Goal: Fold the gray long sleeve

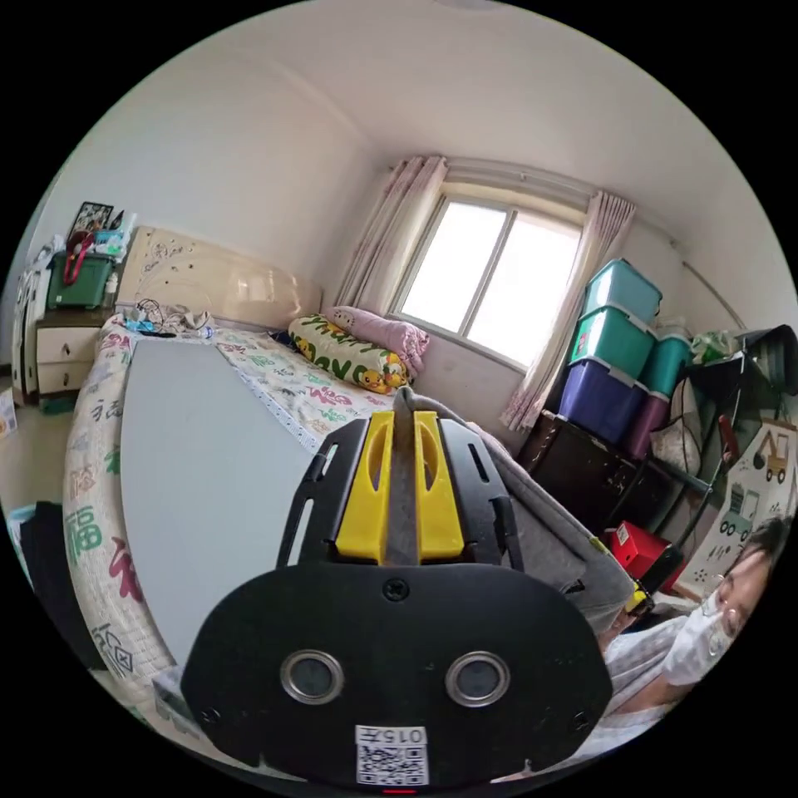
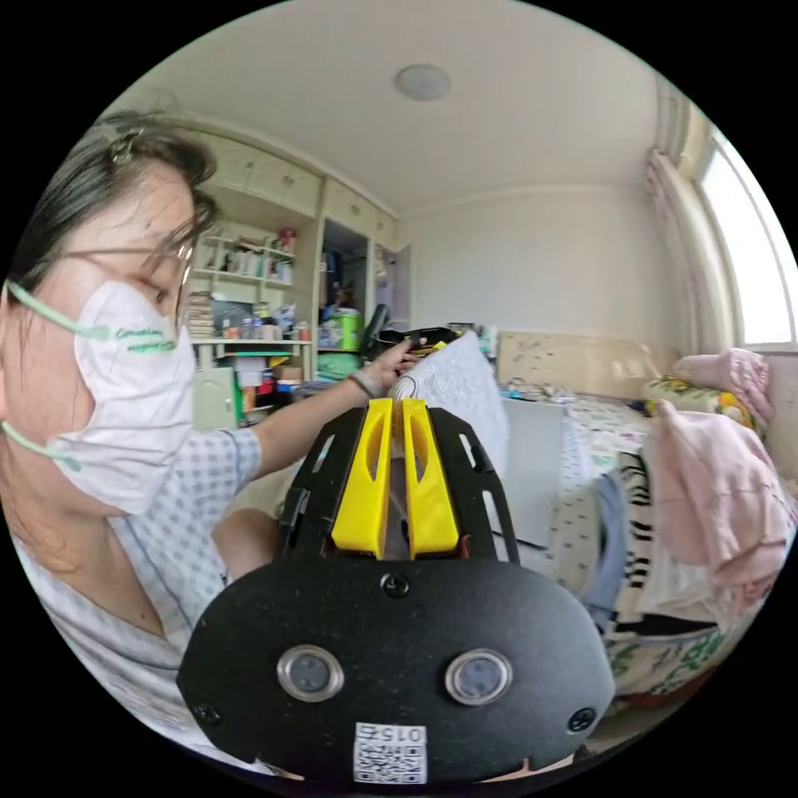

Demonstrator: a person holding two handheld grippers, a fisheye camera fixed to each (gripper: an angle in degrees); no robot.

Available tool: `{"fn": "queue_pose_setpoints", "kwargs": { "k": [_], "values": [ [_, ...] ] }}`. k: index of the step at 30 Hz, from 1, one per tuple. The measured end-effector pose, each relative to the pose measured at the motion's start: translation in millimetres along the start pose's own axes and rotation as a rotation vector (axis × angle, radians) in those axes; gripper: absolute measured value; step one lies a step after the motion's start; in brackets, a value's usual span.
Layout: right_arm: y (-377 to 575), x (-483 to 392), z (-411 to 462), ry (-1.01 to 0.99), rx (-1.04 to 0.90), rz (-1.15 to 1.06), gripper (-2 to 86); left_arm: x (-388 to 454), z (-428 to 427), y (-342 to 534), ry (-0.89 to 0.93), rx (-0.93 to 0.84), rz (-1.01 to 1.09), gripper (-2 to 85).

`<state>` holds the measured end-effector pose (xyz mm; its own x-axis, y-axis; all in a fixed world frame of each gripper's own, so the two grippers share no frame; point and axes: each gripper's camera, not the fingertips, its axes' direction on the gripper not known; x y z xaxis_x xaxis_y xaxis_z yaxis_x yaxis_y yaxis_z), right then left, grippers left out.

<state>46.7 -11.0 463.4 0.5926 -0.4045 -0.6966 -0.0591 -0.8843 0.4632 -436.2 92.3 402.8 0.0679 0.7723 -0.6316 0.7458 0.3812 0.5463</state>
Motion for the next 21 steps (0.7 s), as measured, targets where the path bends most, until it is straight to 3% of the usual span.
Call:
{"fn": "queue_pose_setpoints", "kwargs": {
  "k": [4, 9, 14, 18, 21],
  "values": [
    [15, -49, 107, -0.287, -0.197, -0.027, 1.0, -66, -115, 133, -0.065, 0.079, -0.094, 2.0],
    [45, -83, 195, -0.375, -0.416, -0.003, 1.1, -121, -162, 272, -0.120, 0.020, -0.260, 3.4],
    [44, -88, 206, -0.380, -0.416, 0.009, 1.2, -116, -182, 334, -0.040, 0.026, -0.301, 8.0],
    [44, -88, 214, -0.401, -0.417, 0.056, 1.2, -90, -228, 388, -0.039, 0.194, -0.349, 11.4],
    [42, -95, 220, -0.390, -0.419, 0.044, 1.3, -44, -211, 398, -0.091, 0.099, -0.310, 13.6]
  ]
}}
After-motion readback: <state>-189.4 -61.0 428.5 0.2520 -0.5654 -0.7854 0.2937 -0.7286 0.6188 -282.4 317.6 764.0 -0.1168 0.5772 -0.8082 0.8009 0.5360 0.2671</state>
